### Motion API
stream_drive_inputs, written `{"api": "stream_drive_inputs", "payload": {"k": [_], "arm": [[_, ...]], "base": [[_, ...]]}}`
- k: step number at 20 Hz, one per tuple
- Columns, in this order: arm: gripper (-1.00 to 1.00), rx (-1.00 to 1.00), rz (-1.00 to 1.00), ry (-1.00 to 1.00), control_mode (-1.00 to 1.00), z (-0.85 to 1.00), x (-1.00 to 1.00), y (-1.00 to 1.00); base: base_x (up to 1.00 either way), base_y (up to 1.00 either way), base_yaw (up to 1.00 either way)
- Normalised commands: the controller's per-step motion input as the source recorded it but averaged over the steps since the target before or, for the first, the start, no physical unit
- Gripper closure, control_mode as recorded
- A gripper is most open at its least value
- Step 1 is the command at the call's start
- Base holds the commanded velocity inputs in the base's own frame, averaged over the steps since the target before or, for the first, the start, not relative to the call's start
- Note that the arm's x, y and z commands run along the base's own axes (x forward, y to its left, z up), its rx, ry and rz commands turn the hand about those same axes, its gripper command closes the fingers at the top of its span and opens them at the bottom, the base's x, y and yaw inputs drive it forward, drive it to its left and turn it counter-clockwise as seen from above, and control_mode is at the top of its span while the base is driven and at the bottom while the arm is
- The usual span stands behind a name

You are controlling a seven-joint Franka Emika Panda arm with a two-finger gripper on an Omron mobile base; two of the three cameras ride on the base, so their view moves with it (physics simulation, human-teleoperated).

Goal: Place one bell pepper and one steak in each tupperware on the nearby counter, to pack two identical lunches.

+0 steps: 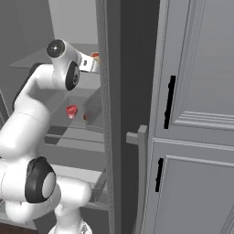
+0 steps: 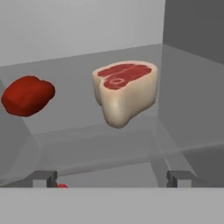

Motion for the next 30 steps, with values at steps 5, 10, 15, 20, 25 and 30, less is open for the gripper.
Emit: {"api": "stream_drive_inputs", "payload": {"k": [5,10,15,20,25,30], "arm": [[-1.0,-0.04,0.0,0.0,-1.0,-0.01,0.33,0.25],[-1.0,-0.04,0.0,0.0,-1.0,0.02,0.48,0.14],[-1.0,-0.12,0.04,0.02,-1.0,0.15,0.54,0.0],[-1.0,-0.01,0.01,0.01,-1.0,-0.01,0.39,-0.1],[-1.0,0.0,0.0,0.02,-1.0,-0.01,0.51,-0.25],[-1.0,0.0,-0.01,0.01,-1.0,0.0,0.24,-0.17]], "base": [[0.0,0.0,0.0],[0.0,0.0,0.0],[0.0,0.0,0.0],[0.0,0.0,0.0],[0.0,0.0,0.0],[0.0,0.0,0.0]]}}
